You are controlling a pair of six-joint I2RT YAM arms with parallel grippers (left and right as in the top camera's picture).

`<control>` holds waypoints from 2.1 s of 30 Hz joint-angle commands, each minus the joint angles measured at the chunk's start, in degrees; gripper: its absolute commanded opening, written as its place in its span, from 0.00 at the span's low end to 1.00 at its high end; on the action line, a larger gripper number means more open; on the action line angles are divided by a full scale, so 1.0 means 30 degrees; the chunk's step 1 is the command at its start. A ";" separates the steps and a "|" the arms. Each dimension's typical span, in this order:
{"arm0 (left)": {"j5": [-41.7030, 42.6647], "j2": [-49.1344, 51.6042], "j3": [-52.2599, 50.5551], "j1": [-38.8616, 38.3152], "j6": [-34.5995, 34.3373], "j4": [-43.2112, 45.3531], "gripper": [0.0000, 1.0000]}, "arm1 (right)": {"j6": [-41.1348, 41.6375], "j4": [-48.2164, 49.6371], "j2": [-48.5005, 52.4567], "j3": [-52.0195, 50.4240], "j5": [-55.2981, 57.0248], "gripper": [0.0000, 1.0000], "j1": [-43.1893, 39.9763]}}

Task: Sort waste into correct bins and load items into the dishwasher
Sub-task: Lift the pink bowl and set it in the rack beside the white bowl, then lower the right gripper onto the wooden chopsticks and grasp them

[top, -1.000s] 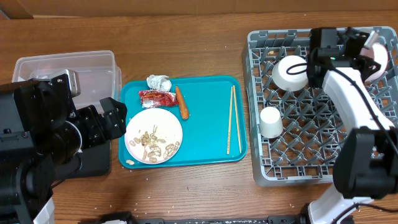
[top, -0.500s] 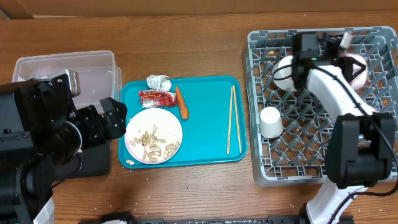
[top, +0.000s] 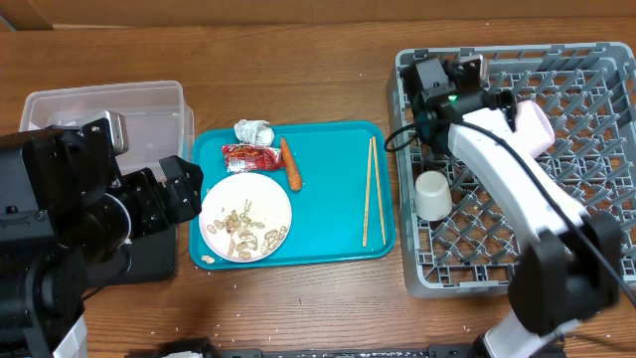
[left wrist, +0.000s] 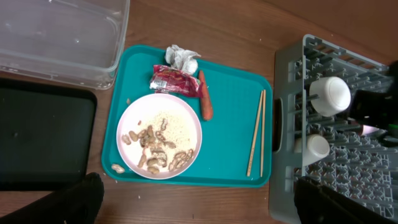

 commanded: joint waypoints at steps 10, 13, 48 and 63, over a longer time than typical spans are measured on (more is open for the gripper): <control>0.0211 0.0029 0.0306 -0.0131 0.0160 0.0022 1.00 | 0.1872 -0.2331 -0.4524 0.1858 -2.2884 0.77 0.3213; 0.0211 0.0029 0.0306 -0.0131 0.0160 0.0015 1.00 | 0.2339 -0.2011 -0.4102 0.0903 -2.2717 0.73 0.4335; 0.0270 0.0029 0.0306 -0.0131 0.0160 0.0022 1.00 | 0.7082 0.5413 0.3009 -0.6295 -1.4950 0.04 0.5814; 0.0277 0.0036 0.0306 -0.0131 0.0160 0.0015 1.00 | 0.4896 0.0430 -0.3461 -0.0408 -1.0965 0.04 0.3949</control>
